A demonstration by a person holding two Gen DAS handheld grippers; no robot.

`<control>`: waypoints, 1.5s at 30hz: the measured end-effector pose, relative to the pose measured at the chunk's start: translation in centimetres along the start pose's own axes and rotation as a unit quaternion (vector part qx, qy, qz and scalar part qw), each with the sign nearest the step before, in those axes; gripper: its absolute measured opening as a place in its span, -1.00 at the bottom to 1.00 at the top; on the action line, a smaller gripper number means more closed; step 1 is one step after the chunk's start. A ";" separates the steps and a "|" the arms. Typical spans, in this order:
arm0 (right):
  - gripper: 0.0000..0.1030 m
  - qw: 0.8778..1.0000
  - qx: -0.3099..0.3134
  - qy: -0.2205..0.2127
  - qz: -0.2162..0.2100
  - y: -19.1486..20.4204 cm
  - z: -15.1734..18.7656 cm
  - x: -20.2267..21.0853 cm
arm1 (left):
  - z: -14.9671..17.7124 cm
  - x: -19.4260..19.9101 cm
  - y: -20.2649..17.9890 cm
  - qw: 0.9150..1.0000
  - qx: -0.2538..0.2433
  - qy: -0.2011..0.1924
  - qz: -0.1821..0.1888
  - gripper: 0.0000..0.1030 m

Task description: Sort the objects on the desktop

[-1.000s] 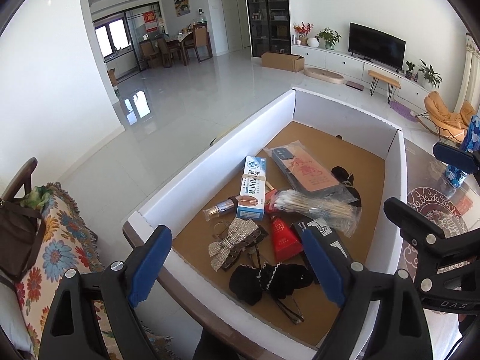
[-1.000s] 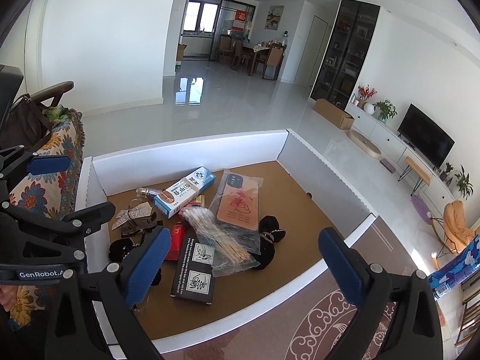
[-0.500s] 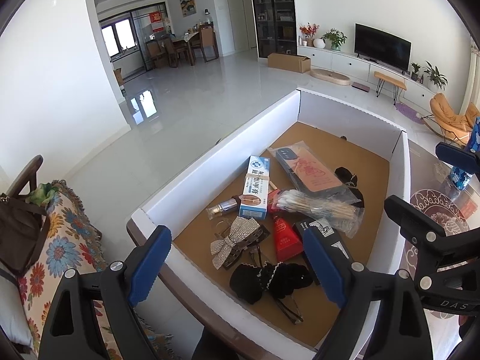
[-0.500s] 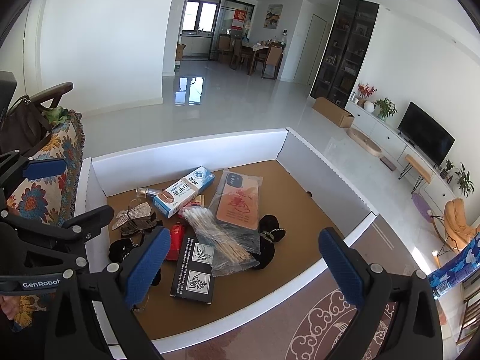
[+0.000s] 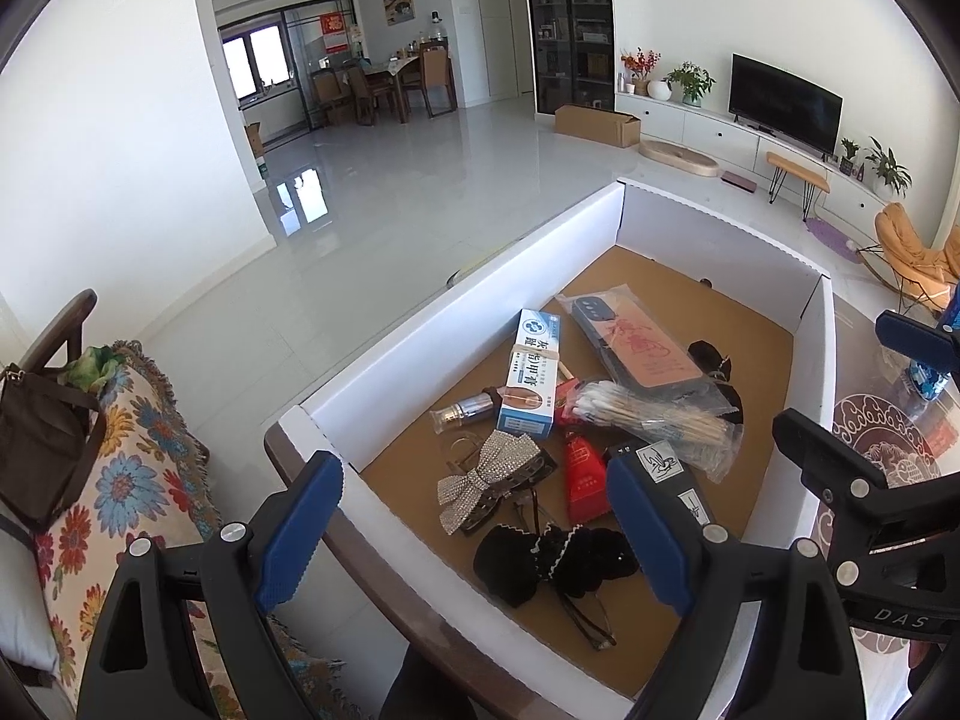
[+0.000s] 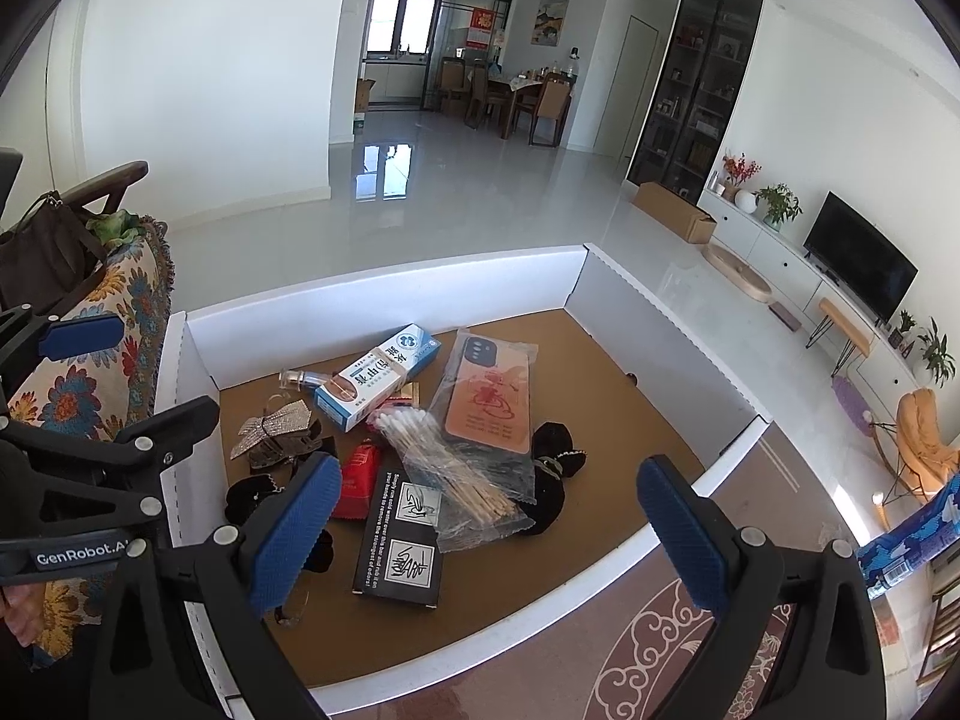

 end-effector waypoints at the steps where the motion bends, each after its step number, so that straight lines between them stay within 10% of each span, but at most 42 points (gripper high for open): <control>1: 0.93 1.000 0.000 0.002 -0.001 0.0 0.0 -0.1 | 0.0 -0.1 0.0 1.000 0.002 0.002 0.002 0.74; 45: 0.93 0.997 -0.047 0.059 -0.031 -0.3 1.0 -2.2 | -0.3 -0.4 0.3 1.000 0.018 0.015 -0.003 0.74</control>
Point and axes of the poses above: each gripper's, at about its wrist camera, not at the fingertips, and x roughly against the way its jaws point, y to its left, z to its underside, the point moved 10 cm from there along -x, roughly the way its jaws point, and after that the axes turned 10 degrees about -y, right-handed, at the moved point
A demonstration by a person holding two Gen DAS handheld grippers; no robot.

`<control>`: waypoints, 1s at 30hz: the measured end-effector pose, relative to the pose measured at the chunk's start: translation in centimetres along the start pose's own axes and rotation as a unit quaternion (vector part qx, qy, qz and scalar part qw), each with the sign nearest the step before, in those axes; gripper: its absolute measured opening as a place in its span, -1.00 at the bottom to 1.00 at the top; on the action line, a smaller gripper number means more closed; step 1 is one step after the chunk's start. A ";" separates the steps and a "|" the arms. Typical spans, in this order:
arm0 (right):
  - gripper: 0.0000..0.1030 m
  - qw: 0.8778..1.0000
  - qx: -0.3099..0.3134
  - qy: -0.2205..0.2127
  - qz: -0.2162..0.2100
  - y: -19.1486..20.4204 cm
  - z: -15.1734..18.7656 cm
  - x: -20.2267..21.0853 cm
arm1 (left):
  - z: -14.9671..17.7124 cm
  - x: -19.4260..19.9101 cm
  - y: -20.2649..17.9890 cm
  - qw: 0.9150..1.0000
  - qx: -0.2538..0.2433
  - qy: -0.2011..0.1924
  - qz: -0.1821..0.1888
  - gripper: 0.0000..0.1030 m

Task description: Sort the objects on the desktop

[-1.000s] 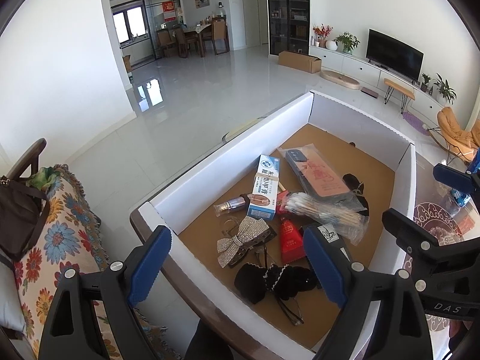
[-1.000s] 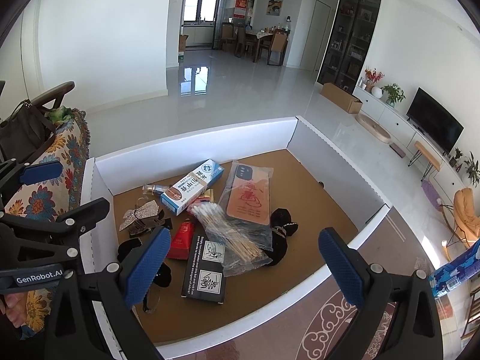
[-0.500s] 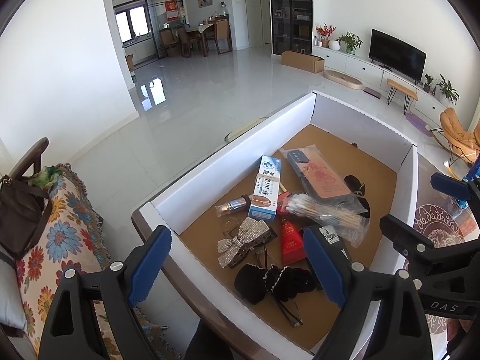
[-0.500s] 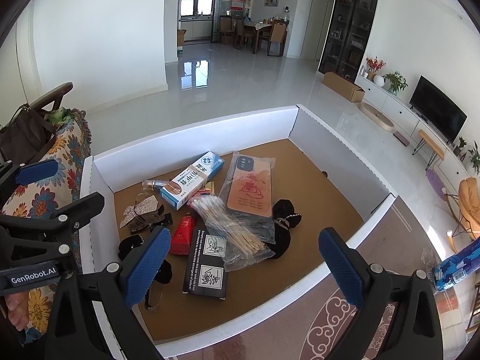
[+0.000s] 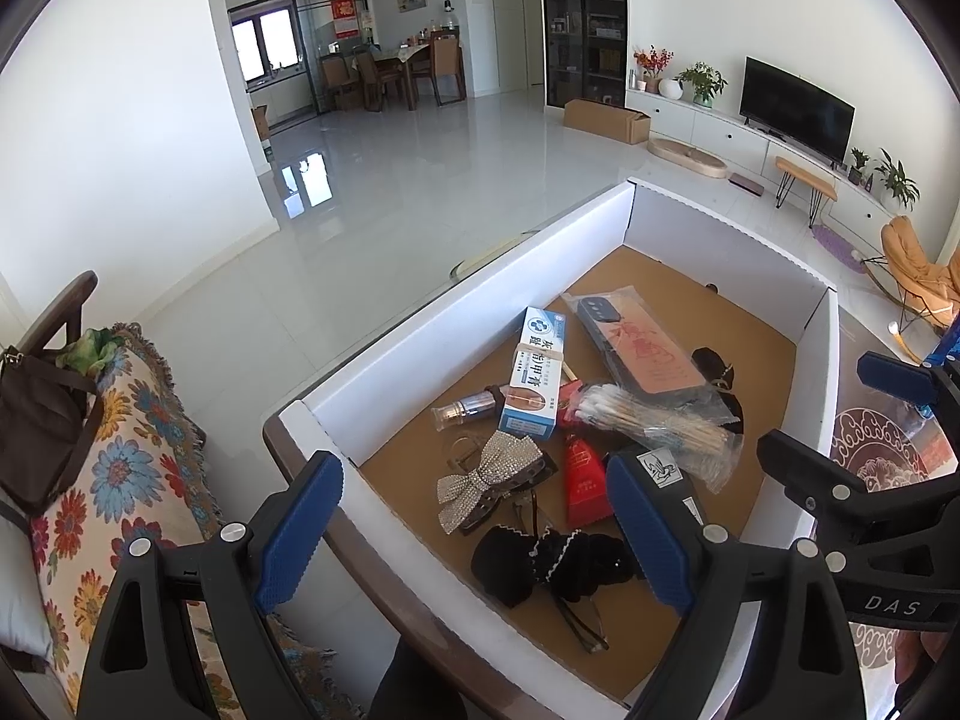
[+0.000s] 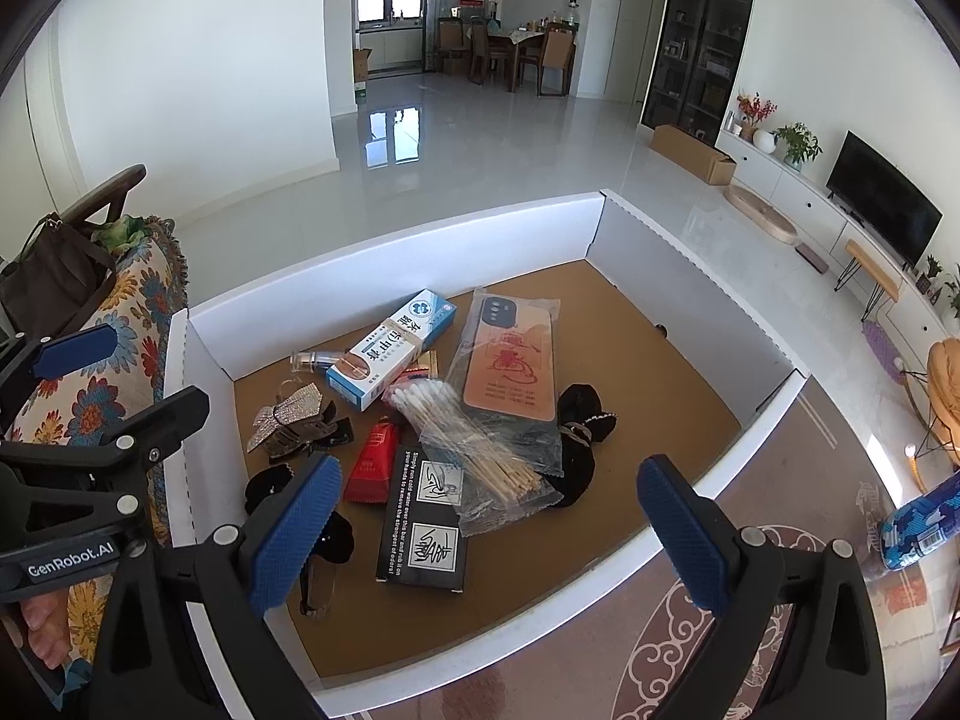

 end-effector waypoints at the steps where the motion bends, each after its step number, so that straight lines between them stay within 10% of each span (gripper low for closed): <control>1: 0.93 1.000 0.000 0.000 0.000 0.0 0.0 0.0 | 0.0 0.0 0.0 1.000 0.000 0.000 0.000 0.74; 30: 0.93 1.000 -0.003 0.002 -0.004 0.6 0.2 -0.1 | 0.5 -0.3 0.0 1.000 -0.002 0.003 0.001 0.74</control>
Point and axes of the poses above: each gripper's, at about its wrist camera, not at the fingertips, and x roughly against the way its jaws point, y to its left, z to its underside, the point moved 10 cm from there along -x, roughly the way its jaws point, and after that the axes turned 10 degrees about -y, right-handed, at the moved point
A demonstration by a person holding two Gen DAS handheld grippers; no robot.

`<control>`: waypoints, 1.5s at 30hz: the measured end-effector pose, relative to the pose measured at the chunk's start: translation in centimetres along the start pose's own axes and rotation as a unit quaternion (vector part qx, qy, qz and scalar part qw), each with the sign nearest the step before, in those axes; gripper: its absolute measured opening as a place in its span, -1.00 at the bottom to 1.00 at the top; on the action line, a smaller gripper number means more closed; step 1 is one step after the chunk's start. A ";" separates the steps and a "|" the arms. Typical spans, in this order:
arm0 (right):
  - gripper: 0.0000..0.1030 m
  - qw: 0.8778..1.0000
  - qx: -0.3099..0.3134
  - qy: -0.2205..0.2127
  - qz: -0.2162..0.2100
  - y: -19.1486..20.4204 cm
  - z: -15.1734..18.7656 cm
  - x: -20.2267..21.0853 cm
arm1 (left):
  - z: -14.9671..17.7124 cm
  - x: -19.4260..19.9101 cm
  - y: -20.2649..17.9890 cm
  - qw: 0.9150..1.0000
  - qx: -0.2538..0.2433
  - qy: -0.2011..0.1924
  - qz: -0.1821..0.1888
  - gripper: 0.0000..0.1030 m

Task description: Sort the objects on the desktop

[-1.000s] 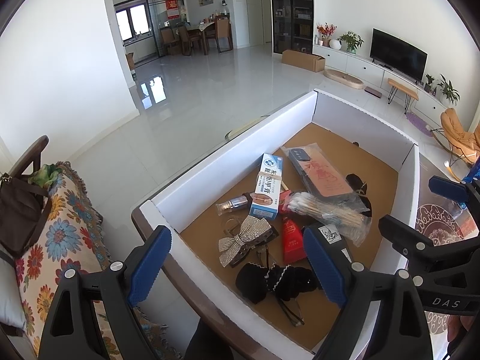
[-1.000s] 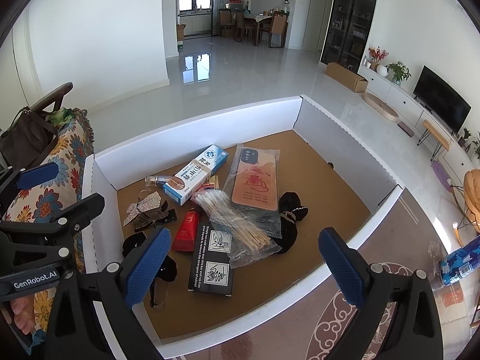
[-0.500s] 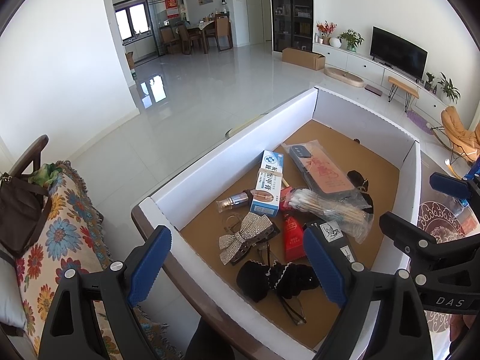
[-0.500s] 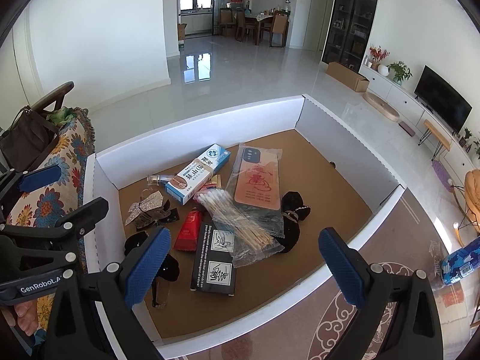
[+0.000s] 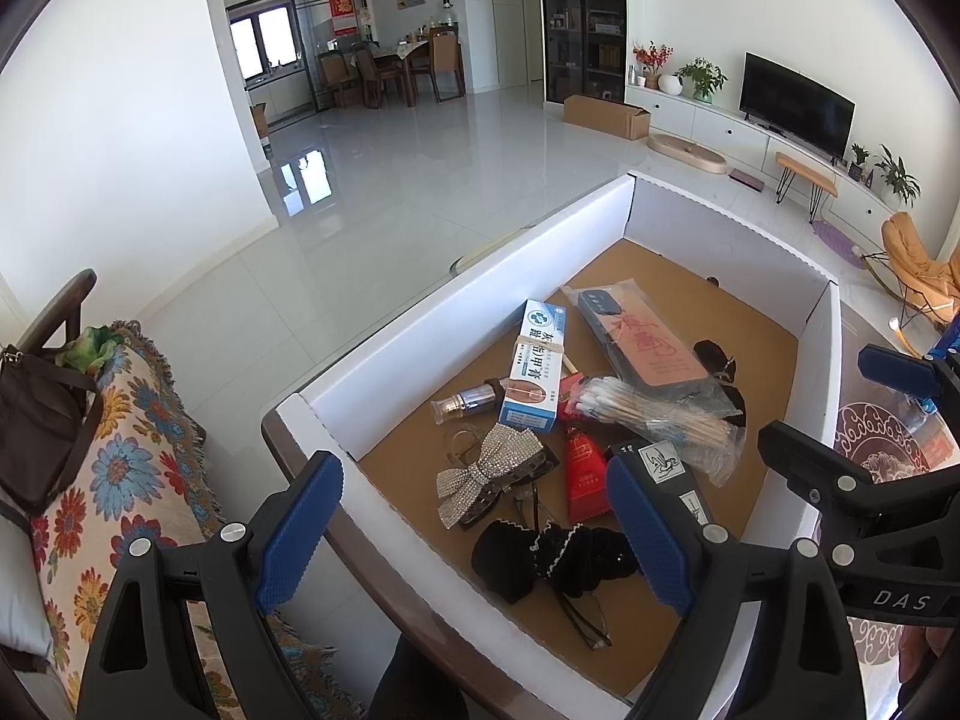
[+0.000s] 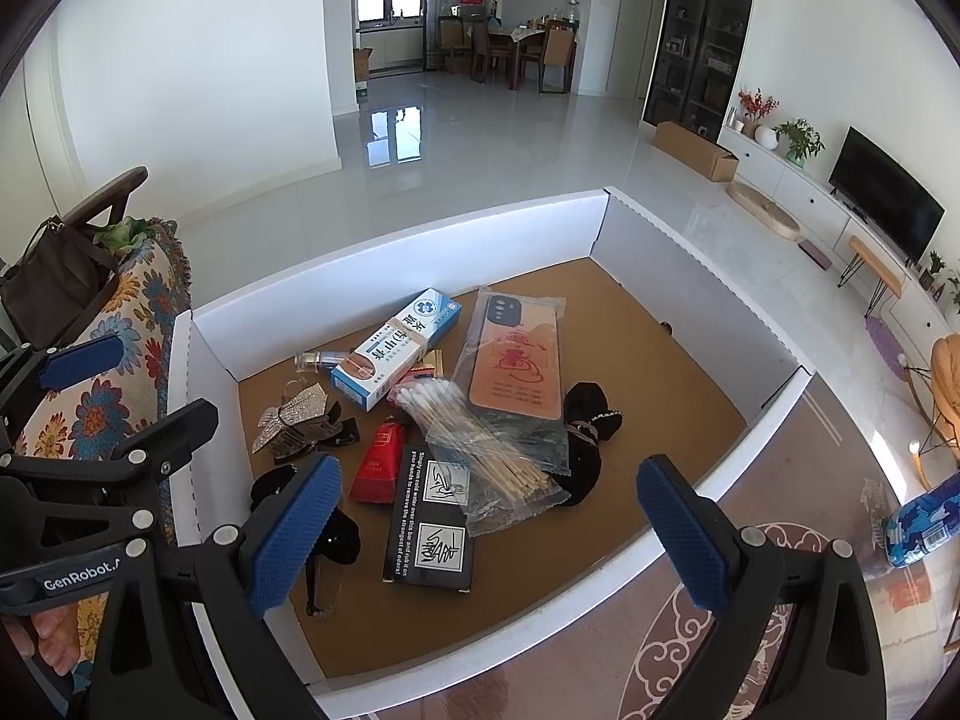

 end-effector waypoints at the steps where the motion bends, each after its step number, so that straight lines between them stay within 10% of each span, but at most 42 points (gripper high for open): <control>1: 0.93 1.000 0.000 0.000 0.000 0.0 0.0 0.0 | 0.0 0.0 0.0 1.000 0.000 0.000 0.000 0.74; 45: 0.93 1.000 -0.004 -0.003 -0.003 -0.2 -1.0 0.9 | 0.1 0.3 0.3 1.000 -0.002 0.000 -0.005 0.74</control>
Point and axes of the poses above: each gripper's, at about its wrist camera, not at the fingertips, and x roughly against the way its jaws point, y to its left, z to its underside, the point moved 10 cm from there along -x, roughly the way its jaws point, and after that the axes turned 10 degrees about -y, right-handed, at the moved point
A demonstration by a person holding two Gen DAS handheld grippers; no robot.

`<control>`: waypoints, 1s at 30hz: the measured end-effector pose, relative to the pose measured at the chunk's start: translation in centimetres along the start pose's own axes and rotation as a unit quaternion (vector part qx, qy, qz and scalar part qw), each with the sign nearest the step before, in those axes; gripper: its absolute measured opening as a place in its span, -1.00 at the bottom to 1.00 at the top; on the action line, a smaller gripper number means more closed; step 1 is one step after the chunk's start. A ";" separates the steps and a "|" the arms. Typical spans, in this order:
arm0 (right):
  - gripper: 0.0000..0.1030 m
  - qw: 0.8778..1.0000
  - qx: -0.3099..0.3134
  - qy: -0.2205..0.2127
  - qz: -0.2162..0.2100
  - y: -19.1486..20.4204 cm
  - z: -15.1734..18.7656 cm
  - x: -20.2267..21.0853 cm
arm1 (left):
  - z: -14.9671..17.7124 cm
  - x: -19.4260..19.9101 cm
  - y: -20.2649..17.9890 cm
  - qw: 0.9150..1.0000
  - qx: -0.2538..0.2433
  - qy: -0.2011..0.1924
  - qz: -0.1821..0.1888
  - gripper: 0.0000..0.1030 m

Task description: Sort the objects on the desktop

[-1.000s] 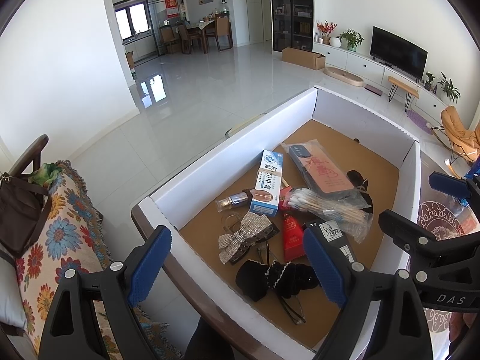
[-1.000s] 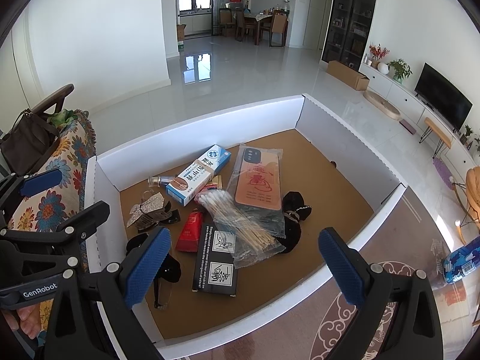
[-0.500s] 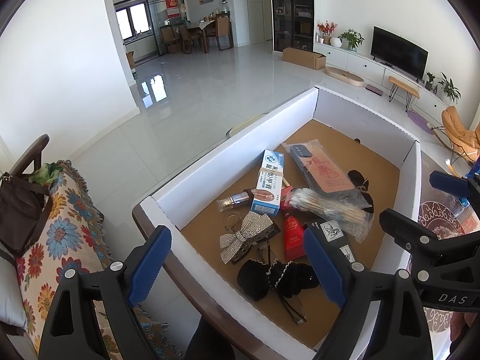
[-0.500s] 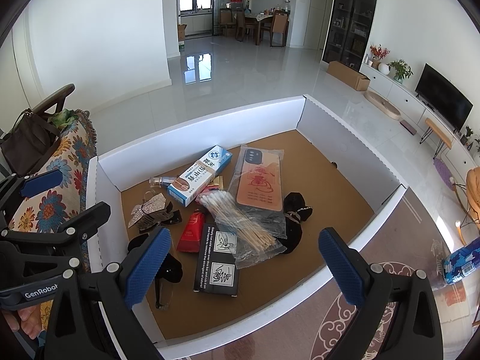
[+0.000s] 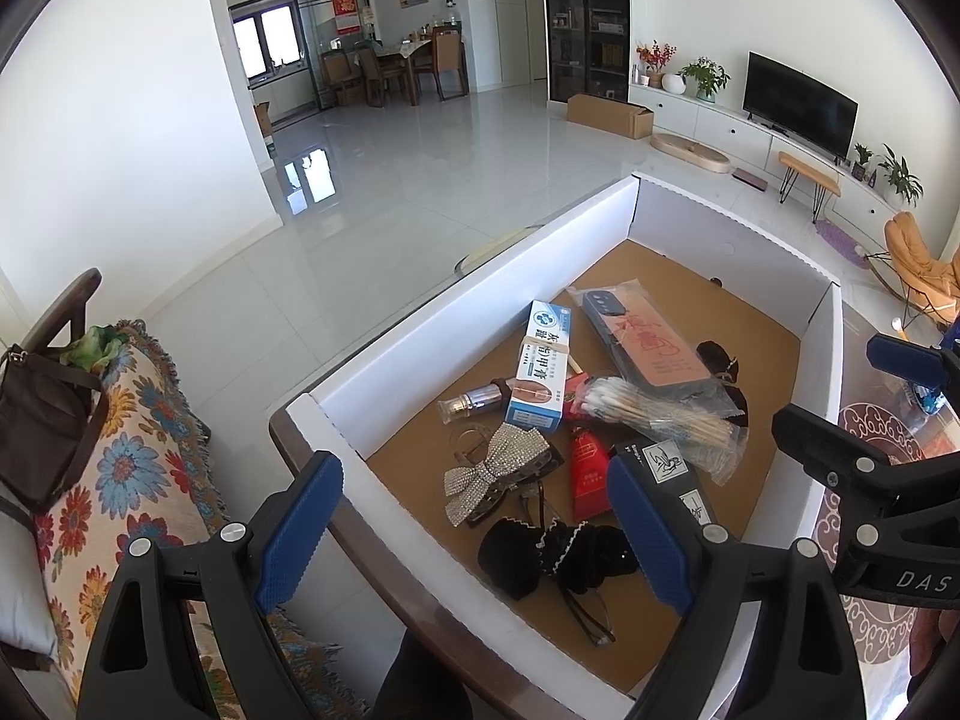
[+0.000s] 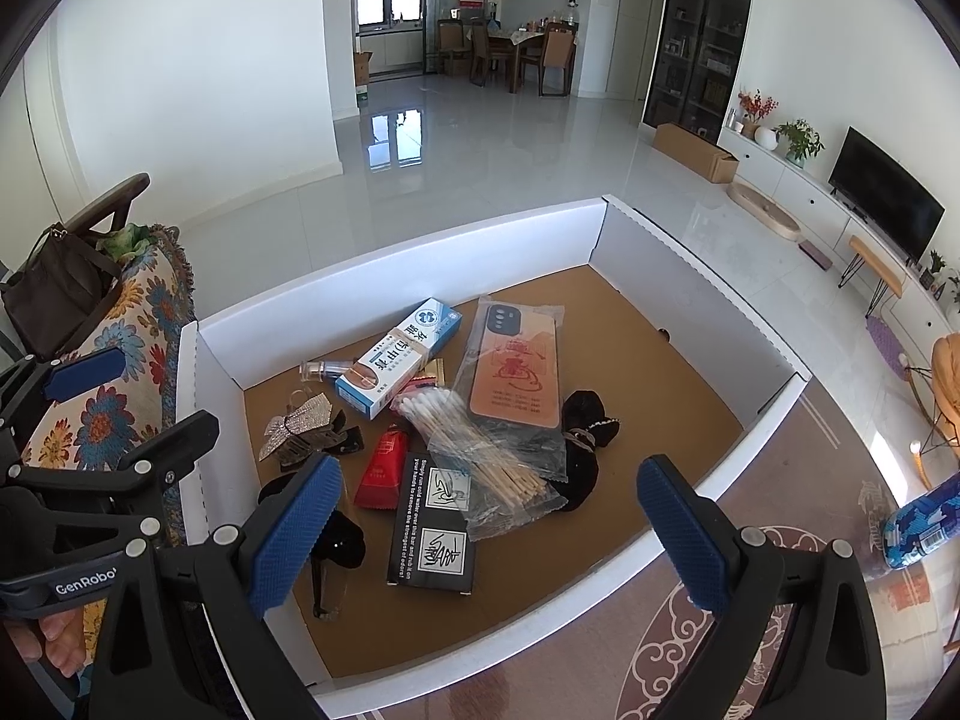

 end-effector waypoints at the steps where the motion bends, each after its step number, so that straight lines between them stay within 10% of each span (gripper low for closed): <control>1: 0.93 1.000 0.001 0.000 0.000 0.0 -0.1 0.1 | 0.0 0.1 0.0 1.000 0.000 0.000 0.000 0.74; 30: 0.93 1.000 -0.004 -0.006 0.002 -1.2 -1.5 1.6 | -1.4 2.1 -0.4 0.999 0.029 0.016 0.024 0.82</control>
Point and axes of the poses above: each gripper's, at about its wrist camera, not at the fingertips, and x roughly against the way its jaws point, y to its left, z to its underside, the point moved 10 cm from there along -x, roughly the way its jaws point, and after that the axes turned 10 degrees about -y, right-handed, at the moved point
